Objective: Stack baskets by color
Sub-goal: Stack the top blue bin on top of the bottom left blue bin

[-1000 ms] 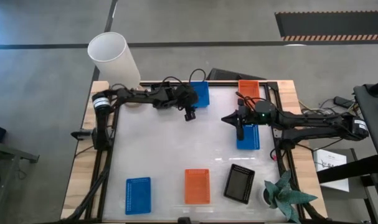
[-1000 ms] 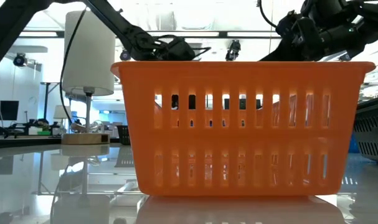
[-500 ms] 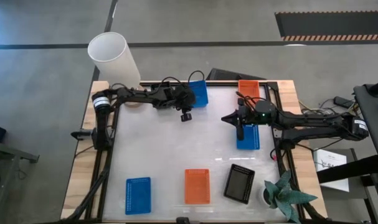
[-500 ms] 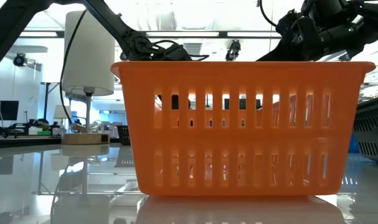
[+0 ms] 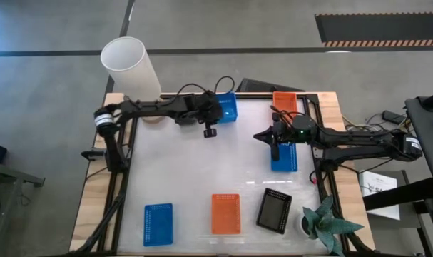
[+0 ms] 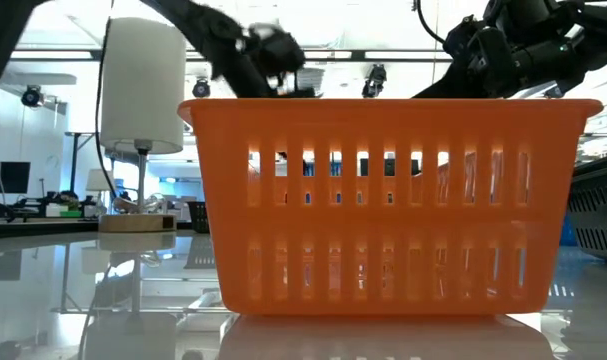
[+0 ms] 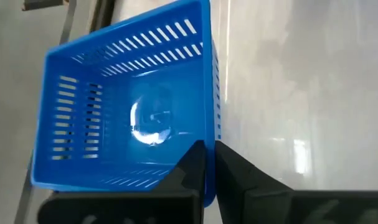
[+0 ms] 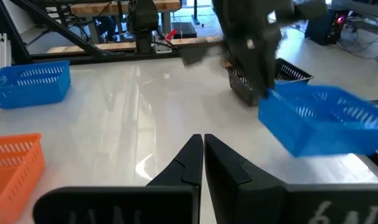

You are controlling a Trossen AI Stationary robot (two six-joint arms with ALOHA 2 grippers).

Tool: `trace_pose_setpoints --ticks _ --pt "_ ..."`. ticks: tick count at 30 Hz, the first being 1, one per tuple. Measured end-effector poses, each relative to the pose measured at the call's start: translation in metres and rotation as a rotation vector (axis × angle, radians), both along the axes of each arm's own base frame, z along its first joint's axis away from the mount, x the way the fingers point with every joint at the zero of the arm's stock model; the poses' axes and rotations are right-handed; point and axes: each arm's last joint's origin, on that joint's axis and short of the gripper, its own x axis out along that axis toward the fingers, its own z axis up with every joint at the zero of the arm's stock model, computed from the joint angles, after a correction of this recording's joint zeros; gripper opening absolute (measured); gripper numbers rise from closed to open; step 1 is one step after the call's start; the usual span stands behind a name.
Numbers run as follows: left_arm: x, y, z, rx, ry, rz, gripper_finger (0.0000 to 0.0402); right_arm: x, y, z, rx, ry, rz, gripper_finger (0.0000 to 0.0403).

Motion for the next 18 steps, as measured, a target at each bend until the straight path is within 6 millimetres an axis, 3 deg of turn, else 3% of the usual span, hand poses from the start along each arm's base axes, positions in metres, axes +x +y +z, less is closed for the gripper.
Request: trace_pose_setpoints --ticks 4,10,18 --pt "-0.012 -0.028 0.029 -0.022 -0.005 -0.004 0.0001 0.000 0.000 0.000 -0.008 0.000 0.001 0.0009" --pt "-0.032 -0.086 0.054 -0.017 0.060 0.018 0.0001 0.000 0.000 -0.001 -0.021 0.002 0.005 0.0009" --pt "-0.059 -0.176 0.063 -0.102 0.131 0.043 0.0000 0.000 0.000 -0.002 -0.025 0.004 0.006 0.0009"
